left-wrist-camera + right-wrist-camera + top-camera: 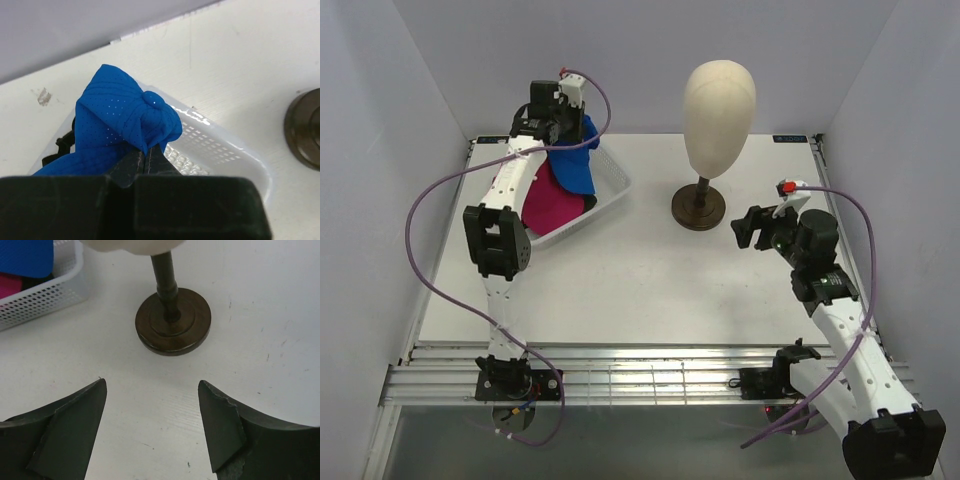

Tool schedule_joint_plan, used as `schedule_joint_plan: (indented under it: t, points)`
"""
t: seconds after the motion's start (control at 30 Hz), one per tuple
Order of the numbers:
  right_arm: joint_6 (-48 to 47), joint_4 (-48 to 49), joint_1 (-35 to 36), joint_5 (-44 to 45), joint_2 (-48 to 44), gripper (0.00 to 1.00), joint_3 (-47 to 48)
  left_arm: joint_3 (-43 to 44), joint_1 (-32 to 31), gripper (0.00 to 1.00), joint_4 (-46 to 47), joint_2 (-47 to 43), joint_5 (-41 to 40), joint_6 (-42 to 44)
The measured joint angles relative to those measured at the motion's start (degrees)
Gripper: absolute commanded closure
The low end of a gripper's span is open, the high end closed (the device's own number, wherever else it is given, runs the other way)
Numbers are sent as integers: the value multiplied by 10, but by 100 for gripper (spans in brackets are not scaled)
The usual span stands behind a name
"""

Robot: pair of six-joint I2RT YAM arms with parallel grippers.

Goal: Stack the hats

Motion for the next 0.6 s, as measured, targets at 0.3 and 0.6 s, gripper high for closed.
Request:
schedule_joint_plan:
  t: [0.3,0.6]
  points:
    - [-6,-55,61,-83,-14,26,169,0,0,100,9,-131,47,-59]
    - [9,-37,307,-27,133,19,353,1,0,100,6,-228,132,-146]
